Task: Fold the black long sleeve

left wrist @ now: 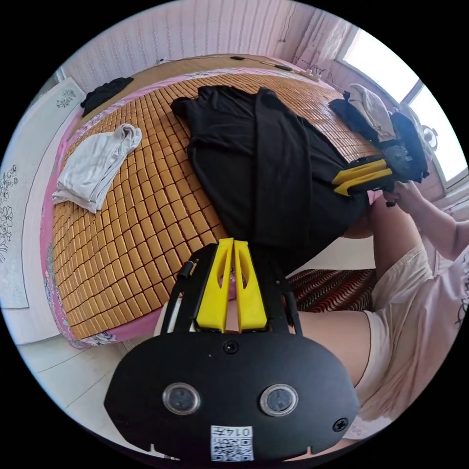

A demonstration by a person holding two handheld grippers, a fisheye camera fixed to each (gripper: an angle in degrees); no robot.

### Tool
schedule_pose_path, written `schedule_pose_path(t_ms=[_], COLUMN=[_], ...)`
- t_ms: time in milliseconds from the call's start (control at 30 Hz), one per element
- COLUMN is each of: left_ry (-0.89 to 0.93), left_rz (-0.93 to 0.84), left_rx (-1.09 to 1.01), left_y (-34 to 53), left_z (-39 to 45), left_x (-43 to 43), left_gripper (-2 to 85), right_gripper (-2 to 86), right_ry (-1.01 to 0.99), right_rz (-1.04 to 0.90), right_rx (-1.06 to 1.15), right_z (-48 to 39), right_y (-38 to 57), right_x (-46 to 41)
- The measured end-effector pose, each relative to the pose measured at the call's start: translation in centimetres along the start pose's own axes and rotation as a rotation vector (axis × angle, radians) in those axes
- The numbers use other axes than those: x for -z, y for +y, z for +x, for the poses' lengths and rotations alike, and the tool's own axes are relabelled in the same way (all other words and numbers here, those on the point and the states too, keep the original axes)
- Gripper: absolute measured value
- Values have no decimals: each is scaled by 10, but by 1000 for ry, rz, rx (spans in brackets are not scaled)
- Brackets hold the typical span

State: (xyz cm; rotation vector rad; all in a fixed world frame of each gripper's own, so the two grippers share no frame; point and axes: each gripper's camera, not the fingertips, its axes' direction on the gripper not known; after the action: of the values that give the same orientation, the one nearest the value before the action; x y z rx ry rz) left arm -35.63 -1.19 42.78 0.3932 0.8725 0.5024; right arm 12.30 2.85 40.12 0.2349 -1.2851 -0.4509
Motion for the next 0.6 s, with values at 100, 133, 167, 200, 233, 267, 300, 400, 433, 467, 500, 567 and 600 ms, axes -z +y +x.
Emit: schedule_pose_path(t_ms=[100, 133, 167, 200, 233, 267, 300, 400, 433, 467, 500, 567, 600], left_ry=[49, 52, 58, 61, 70, 87, 98, 118, 125, 146, 154, 172, 176], left_rz=[86, 124, 148, 159, 192, 226, 237, 270, 272, 274, 274, 264, 260], left_rx=[52, 74, 105, 117, 139, 165, 187, 302, 351, 375, 381, 395, 398], left_y=[-21, -34, -51, -60, -80, -102, -114, -174, -197, -219, -230, -269, -277], left_z=[-39, -57, -77, -86, -107, -129, -141, -198, -219, -236, -244, -268, -273], left_x=[7, 9, 8, 8, 8, 6, 4, -10, -17, -24, -27, -42, -46], left_gripper=[-7, -6, -4, -3, 0, 5, 10, 38, 52, 64, 69, 81, 84], right_gripper=[96, 104, 109, 110, 113, 115, 116, 129, 141, 156, 163, 184, 187], right_ry=[43, 73, 103, 115, 127, 132, 132, 156, 172, 164, 156, 115, 106], right_rz=[37, 57, 74, 82, 98, 119, 124, 113, 98, 90, 87, 105, 115], right_rx=[-32, -52, -75, -92, -129, -166, -186, -267, -295, -317, -329, -358, -367], right_z=[62, 90, 117, 132, 163, 192, 207, 273, 295, 313, 321, 348, 354], right_y=[-23, -34, -46, -53, -66, -79, -86, -118, -130, -141, -145, -161, -164], right_x=[18, 25, 31, 34, 39, 44, 46, 47, 45, 44, 43, 43, 43])
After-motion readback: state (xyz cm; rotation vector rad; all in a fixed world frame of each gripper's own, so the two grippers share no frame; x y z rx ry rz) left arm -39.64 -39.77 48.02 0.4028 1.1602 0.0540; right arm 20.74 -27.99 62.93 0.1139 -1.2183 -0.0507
